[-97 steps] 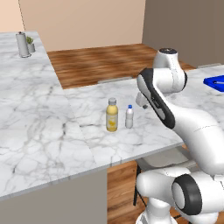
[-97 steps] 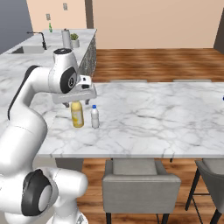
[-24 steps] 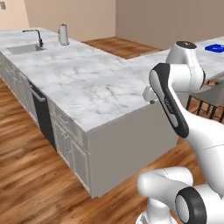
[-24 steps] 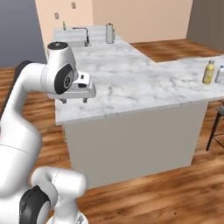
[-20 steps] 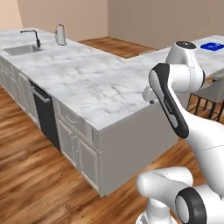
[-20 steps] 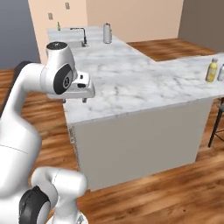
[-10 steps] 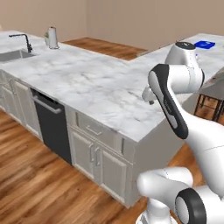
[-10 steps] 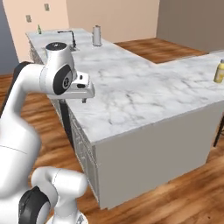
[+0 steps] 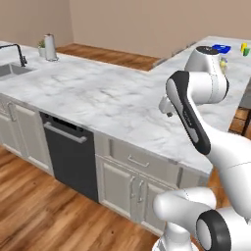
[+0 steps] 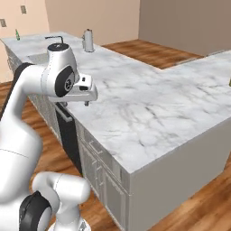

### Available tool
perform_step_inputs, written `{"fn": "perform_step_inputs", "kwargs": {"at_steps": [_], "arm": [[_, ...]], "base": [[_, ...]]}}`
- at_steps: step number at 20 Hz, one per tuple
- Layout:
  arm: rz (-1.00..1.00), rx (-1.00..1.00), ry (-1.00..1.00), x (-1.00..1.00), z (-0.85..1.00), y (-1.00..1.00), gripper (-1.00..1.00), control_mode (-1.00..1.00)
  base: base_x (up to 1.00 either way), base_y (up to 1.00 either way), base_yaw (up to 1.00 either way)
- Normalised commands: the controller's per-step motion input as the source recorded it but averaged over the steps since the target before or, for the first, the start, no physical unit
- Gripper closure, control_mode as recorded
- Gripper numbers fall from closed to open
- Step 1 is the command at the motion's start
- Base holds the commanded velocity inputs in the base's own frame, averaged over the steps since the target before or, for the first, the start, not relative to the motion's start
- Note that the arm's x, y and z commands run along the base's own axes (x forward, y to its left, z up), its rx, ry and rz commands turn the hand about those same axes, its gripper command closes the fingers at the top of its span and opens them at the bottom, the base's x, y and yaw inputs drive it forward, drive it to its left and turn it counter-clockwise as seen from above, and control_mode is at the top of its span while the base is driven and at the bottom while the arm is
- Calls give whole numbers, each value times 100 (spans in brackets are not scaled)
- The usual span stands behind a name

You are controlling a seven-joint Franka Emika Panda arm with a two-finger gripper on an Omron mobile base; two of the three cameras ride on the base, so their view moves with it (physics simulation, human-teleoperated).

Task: Place the drinks on the dining counter in a tight cluster.

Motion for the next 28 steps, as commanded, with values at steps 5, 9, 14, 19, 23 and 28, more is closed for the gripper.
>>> {"fn": "perform_step_inputs", "kwargs": {"at_steps": [5, 9, 14, 19, 23, 28], "arm": [[0, 0, 0, 0, 0, 0, -100, 100], [0, 0, 0, 0, 0, 0, -100, 100], [0, 0, 0, 0, 0, 0, -100, 100], [0, 0, 0, 0, 0, 0, -100, 100], [0, 0, 0, 0, 0, 0, -100, 100], [0, 0, 0, 0, 0, 0, -100, 100]], "base": [[37, 100, -31], [38, 100, -31], [37, 100, -31], [29, 100, -30], [15, 100, -27], [10, 100, -26]]}}
